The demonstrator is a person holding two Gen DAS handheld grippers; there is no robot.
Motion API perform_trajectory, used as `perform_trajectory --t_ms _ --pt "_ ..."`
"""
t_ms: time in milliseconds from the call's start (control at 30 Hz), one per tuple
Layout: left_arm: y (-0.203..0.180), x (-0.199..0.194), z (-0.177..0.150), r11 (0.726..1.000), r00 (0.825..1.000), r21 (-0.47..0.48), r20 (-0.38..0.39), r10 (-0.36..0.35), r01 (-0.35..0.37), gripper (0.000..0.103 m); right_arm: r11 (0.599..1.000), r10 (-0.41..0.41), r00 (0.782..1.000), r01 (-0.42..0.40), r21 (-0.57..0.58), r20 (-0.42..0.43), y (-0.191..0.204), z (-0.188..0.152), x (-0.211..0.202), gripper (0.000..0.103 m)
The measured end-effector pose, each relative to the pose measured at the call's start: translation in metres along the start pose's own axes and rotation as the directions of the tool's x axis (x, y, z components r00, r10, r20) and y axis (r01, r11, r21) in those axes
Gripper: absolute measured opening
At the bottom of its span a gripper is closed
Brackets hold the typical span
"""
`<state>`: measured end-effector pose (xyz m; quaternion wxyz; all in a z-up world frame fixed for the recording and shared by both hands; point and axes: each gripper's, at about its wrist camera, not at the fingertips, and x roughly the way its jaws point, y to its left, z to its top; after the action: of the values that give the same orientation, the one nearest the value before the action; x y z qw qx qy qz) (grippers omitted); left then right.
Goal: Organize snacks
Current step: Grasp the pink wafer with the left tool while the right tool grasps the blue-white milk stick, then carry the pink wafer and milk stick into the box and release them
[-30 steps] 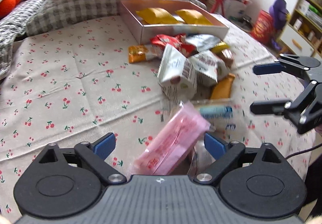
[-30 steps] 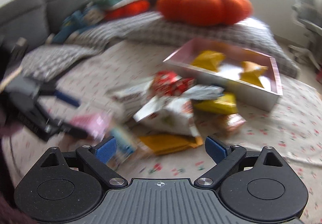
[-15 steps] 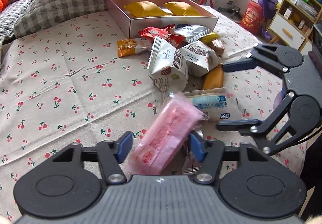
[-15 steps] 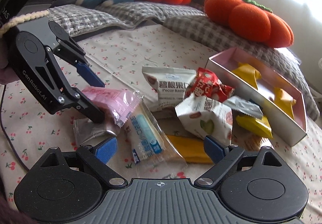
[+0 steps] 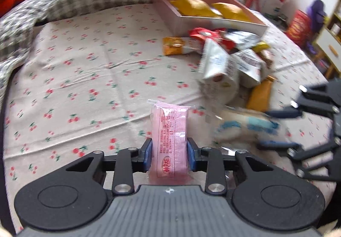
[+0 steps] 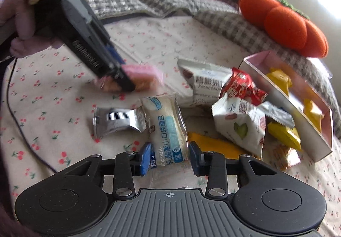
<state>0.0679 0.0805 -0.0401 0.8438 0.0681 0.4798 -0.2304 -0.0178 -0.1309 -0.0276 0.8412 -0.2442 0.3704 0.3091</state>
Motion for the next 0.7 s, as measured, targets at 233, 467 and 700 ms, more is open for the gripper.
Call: perform_trajectory --t_ms 233,467,700 --pt "0.005 -0.002 0.001 0.998 0.998 -0.035 -0.002 0.055 -0.055 0.032 0.999 0.047 0.998 -0.047 0.005 -0.035 0.005 -0.005 -0.005 0.044" --pt "0.002 0.000 0.001 0.998 0.998 -0.025 -0.006 0.065 -0.065 0.034 0.998 0.048 0.999 -0.048 0.034 -0.001 0.005 0.002 0.003 0.048" --pt "0.001 0.001 0.004 0.996 0.996 -0.042 -0.011 0.084 -0.085 0.031 0.996 0.062 0.998 -0.062 0.057 -0.002 0.005 0.008 0.006 0.030"
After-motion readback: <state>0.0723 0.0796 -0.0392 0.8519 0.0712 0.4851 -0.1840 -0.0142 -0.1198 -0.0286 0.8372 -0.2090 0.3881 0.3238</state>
